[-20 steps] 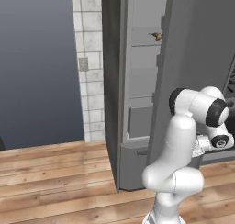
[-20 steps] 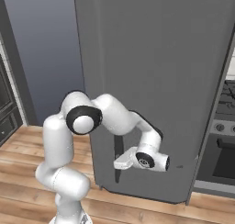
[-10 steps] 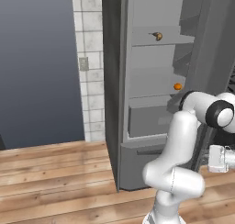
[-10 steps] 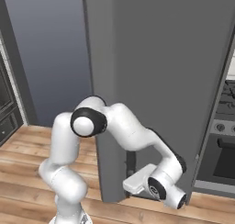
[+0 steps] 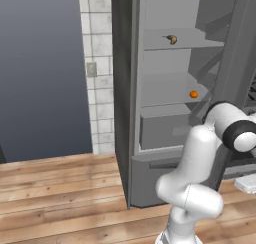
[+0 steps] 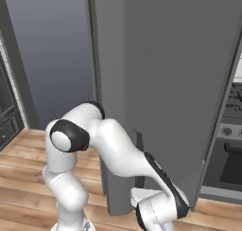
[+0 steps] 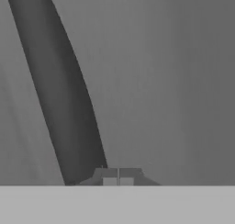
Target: Retrieve the banana and tangerine from the fridge and place them into the bowl on the dining table.
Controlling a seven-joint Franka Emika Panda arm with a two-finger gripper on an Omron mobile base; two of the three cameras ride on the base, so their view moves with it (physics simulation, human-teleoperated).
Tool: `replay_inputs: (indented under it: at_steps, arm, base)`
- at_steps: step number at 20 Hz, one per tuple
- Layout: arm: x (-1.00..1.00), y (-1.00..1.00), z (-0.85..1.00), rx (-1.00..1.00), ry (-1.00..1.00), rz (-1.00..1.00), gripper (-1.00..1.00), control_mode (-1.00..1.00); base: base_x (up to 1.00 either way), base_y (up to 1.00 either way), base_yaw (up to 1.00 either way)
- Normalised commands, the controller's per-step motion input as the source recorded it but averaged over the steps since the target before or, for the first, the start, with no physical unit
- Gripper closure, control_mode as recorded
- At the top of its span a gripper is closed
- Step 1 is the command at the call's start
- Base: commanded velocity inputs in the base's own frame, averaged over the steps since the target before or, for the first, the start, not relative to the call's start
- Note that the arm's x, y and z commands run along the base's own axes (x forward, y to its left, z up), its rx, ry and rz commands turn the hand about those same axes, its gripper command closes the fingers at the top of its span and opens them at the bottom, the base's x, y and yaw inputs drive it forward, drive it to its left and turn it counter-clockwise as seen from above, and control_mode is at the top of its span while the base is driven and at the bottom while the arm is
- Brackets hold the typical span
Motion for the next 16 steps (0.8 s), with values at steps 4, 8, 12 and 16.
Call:
replay_inputs:
  at_steps: [4, 8, 12, 16]
  arm:
    - [-0.98, -0.59, 0.73, 0.08, 0.02, -0.42, 1.00, -1.00]
    - [-1.00, -0.12, 0.99, 0.04, 0.03, -0.07, 1.00, -1.00]
    - [-0.77, 0.02, 1.00, 0.00, 0.09, 0.00, 1.00, -1.00]
    - [-0.29, 0.17, 1.00, 0.00, 0.22, 0.00, 1.00, -1.00]
  base:
    - [0.00, 0.00, 0.00]
    - [0.00, 0.00, 0.00]
    - [0.00, 0.00, 0.00]
    - [0.00, 0.00, 0.00]
